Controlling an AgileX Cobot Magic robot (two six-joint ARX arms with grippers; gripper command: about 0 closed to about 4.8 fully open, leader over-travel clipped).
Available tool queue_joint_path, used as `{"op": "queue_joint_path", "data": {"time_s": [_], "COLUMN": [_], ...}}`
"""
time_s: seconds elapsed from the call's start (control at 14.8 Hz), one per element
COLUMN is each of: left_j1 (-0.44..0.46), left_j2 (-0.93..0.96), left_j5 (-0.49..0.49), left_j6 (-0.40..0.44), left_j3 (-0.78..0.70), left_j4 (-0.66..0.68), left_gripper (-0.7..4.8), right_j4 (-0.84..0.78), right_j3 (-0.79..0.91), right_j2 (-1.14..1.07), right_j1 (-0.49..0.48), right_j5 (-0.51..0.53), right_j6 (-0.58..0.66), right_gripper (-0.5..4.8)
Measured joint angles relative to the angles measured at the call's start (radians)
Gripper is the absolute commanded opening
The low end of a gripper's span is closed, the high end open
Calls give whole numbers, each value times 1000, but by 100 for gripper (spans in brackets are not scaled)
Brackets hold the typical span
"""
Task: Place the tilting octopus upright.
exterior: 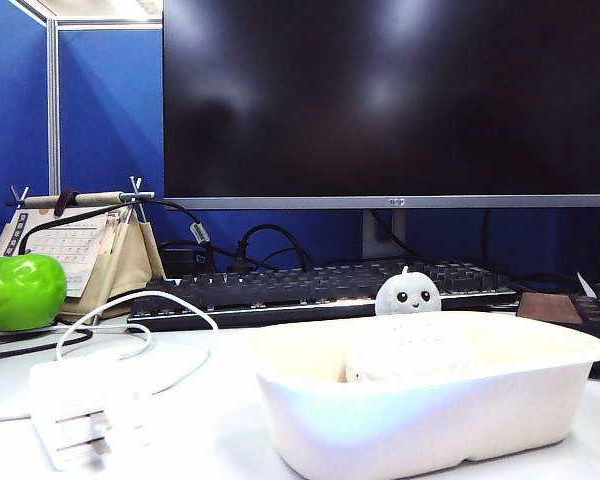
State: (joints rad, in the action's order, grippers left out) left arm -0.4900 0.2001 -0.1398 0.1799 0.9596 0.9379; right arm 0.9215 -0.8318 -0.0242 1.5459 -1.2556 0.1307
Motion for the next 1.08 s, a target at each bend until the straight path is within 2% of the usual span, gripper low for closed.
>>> {"op": "queue_joint_path", "data": {"time_s": [0.13,0.27,0.61,0.81,1.08], "left_j1": [0,0,0,0,0], "left_j2": [2,2,2,2,1], "left_j5": [-85,-127,-166,-172,-198], "left_j6": [-15,-32,-106,-172,-197], "left_j3": [-106,-192,-330,-374,-384], "left_j4": [-177,-288,-332,-335,-266], "left_gripper": [48,49,49,49,49], "right_j4": [-113,-235,-658,-677,-653], "right_j3": [155,277,535,597,614], "right_j2": [19,18,18,19,19], "right_j1": [0,1,-1,-1,-1], "right_j5": [2,2,2,2,2], "right_j6": [1,0,2,3,3], "right_gripper": [-5,-6,-5,-5,-6]}}
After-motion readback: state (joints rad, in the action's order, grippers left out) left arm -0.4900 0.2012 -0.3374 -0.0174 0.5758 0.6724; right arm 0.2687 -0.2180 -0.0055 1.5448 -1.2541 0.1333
